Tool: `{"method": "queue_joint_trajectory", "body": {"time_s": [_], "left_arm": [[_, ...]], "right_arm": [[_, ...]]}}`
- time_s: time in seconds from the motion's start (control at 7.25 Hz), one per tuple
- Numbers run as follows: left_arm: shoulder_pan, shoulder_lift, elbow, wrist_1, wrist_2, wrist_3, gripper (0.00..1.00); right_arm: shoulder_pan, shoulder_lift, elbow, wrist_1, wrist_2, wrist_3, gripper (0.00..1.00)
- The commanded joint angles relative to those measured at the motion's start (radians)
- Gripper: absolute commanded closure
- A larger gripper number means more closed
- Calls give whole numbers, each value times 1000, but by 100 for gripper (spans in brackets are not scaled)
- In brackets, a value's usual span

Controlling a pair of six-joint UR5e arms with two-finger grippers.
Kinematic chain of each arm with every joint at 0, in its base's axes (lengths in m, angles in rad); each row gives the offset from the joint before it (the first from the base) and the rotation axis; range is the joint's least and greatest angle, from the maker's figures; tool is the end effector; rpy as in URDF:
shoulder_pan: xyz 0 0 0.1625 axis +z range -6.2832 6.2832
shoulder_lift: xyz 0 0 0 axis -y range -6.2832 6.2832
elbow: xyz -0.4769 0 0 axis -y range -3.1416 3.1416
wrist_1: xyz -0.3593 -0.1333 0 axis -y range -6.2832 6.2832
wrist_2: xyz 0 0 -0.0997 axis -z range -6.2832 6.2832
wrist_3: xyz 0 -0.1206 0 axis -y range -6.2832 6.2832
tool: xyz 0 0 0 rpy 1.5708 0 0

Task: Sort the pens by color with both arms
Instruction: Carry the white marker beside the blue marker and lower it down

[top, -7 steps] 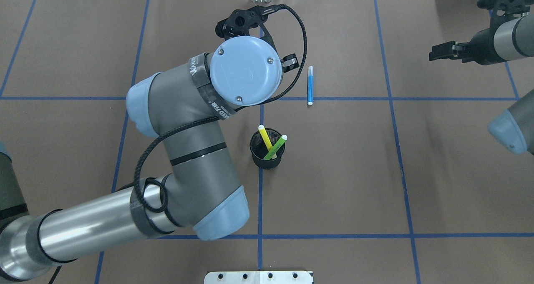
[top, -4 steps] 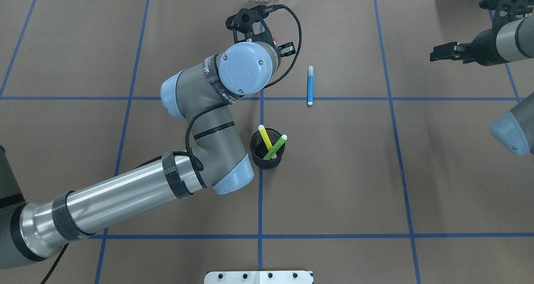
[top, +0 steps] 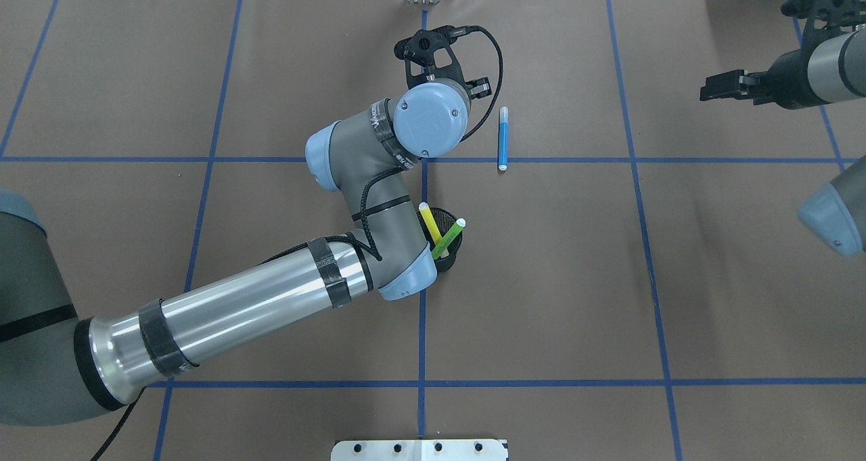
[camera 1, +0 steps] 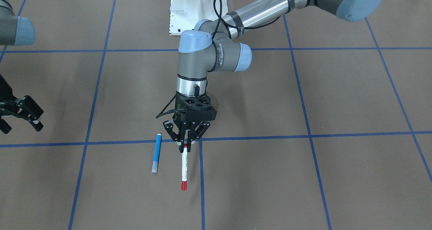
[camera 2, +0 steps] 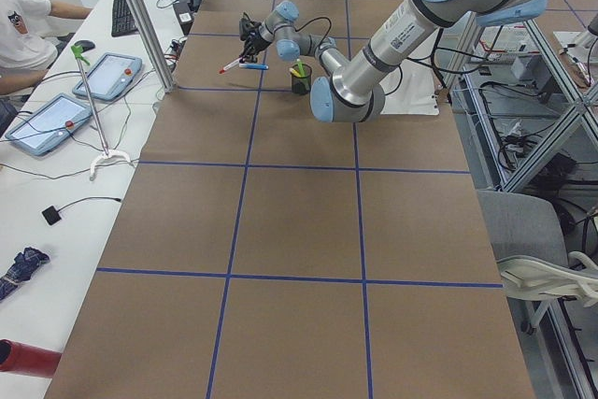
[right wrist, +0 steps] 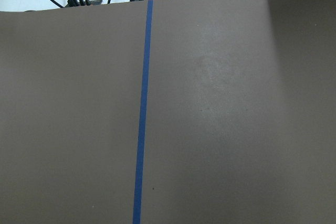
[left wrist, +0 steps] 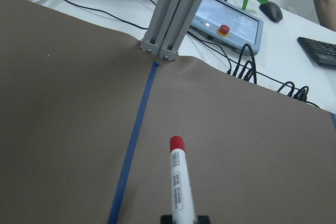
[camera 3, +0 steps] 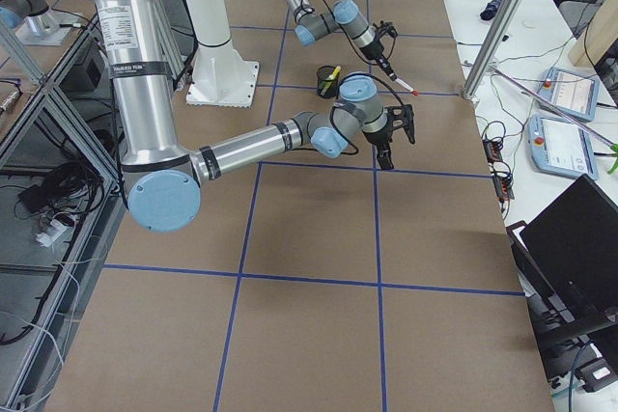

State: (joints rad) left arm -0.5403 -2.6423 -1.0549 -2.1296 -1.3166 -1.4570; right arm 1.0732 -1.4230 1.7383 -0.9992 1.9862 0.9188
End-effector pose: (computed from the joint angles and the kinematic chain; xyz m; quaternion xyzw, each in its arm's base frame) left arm 0.6642 -0.5892 0.1633 0.2704 0.4622 -0.2437 0.8086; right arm -0.1931 -0.5328 0.5152 0.1977 -0.4146 0.0982 0.8828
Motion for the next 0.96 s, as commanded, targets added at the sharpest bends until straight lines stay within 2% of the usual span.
{"method": "queue_joint_trajectory", "body": {"time_s": [0.0,0.28,0.41,0.55,0.69,0.83], "left_arm": [[3,-7,21,0,2,1,100],[13,-7,24,0,0,1,100],[14,-7,24,0,-1,1,95],[16,-7,23,0,-1,1,59],[17,-4,23,0,-1,1,19],[17,-2,21,0,-3,1,1]], "right_arm": [[1,-4,-2,1,0,0,0],[1,-4,-5,1,-1,0,0],[1,-4,-5,1,-1,0,0],[-1,-4,-3,1,0,0,0],[-1,-4,-3,1,0,0,0],[-1,-4,-3,1,0,0,0]]}}
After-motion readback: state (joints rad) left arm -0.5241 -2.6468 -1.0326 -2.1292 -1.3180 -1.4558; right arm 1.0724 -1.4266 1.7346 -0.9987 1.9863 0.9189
